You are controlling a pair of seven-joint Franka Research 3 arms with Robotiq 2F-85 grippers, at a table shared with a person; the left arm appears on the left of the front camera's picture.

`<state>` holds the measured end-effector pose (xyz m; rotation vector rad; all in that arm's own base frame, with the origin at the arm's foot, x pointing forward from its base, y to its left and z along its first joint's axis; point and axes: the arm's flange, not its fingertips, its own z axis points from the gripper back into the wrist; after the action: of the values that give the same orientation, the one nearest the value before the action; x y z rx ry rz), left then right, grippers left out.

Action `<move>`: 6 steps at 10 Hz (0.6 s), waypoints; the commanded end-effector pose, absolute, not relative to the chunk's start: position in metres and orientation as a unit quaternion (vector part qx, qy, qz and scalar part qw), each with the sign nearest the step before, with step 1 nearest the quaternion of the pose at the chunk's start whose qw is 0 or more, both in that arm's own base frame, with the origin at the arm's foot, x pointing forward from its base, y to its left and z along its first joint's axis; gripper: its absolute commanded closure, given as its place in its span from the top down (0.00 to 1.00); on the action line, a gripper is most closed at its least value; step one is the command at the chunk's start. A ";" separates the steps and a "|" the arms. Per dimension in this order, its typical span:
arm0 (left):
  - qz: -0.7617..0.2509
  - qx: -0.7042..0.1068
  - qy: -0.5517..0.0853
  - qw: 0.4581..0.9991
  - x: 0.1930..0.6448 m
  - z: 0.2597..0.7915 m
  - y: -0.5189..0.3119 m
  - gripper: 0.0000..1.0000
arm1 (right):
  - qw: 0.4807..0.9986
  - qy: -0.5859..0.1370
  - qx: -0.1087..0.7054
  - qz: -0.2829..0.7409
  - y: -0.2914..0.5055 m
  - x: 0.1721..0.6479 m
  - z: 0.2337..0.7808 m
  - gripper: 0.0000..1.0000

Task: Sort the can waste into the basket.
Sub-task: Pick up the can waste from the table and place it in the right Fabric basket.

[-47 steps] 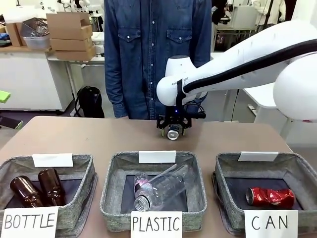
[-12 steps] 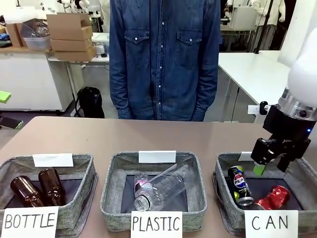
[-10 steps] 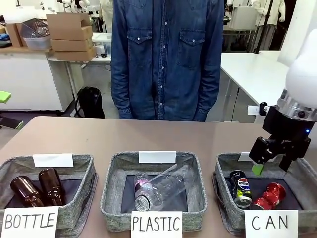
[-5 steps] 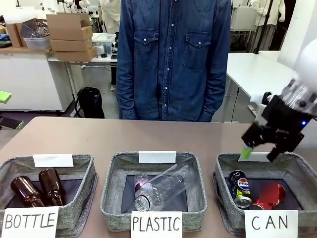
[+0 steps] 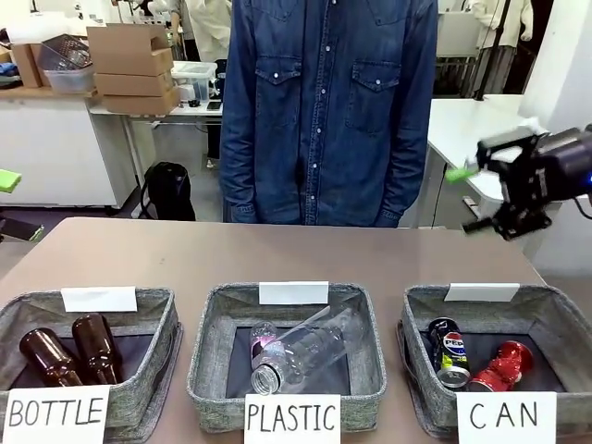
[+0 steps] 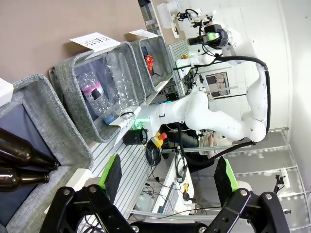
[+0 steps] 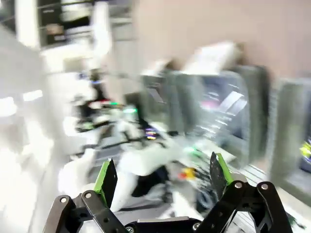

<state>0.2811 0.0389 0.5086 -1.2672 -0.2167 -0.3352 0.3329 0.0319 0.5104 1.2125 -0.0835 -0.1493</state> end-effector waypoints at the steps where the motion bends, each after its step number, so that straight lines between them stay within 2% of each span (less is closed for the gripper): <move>1: -0.154 -0.590 -0.098 0.787 0.279 0.510 0.038 1.00 | 0.862 -0.018 0.502 -0.067 0.035 0.325 0.507 1.00; 6: -0.154 -0.590 -0.098 0.787 0.279 0.510 0.038 1.00 | 0.862 -0.018 0.502 -0.067 0.035 0.325 0.507 1.00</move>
<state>0.2812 0.0388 0.5086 -1.2671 -0.2164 -0.3352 0.3258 0.0361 0.5001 1.0555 -0.0491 -0.1314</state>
